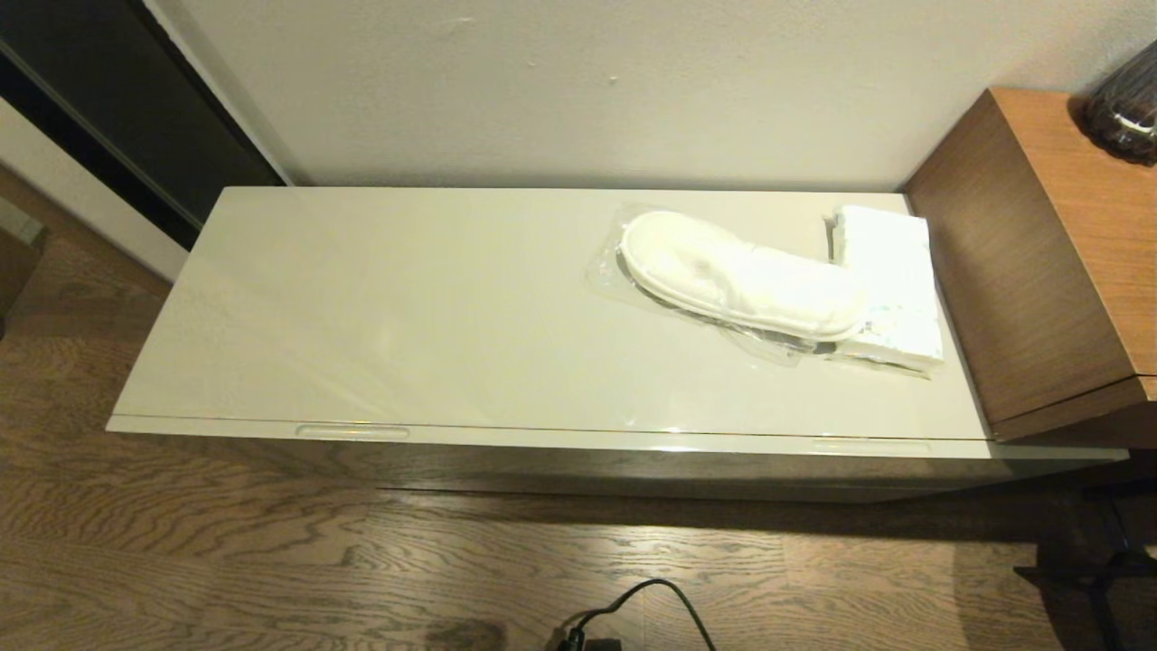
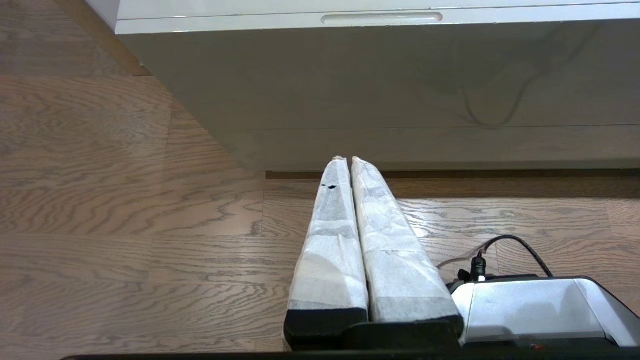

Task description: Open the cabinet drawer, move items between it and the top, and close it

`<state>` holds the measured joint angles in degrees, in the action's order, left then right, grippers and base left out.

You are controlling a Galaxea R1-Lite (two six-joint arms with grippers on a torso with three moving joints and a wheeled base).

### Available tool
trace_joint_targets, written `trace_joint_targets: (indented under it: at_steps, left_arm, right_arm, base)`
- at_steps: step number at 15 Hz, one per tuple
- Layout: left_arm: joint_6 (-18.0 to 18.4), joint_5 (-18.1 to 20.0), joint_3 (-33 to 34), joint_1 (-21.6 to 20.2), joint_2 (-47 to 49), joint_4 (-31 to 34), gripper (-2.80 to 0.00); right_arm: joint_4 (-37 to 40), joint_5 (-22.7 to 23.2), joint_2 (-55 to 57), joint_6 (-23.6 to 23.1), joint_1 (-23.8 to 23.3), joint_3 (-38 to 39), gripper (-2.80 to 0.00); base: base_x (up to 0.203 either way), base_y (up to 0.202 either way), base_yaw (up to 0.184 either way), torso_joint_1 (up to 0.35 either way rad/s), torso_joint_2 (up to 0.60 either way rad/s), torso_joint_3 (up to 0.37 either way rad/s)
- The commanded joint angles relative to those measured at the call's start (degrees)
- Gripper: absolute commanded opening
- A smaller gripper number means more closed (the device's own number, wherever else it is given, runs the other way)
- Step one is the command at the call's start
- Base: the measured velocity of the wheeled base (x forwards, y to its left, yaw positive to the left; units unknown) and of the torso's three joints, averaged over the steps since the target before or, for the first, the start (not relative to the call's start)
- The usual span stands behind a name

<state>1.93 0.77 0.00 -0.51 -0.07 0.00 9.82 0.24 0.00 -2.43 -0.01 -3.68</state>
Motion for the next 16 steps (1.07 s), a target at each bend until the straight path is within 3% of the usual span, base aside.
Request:
trace_joint_targets:
  at_steps: [1,16]
  left_arm:
    - [0.01,0.0,-0.07,-0.02,0.07,0.0,-2.8]
    - [0.01,0.03,0.0,-0.02,0.07,0.0,-2.8]
  right_arm:
    - [0.09,-0.07,0.08,0.14,0.01,0.08,-2.8]
    - [0.11,0.28,0.06,0.05,0.01,-0.1,-2.8]
  base:
    - [0.0,0.0,0.0,0.0,0.0,0.0]
    - [0.0,0.0,0.0,0.0,0.0,0.0]
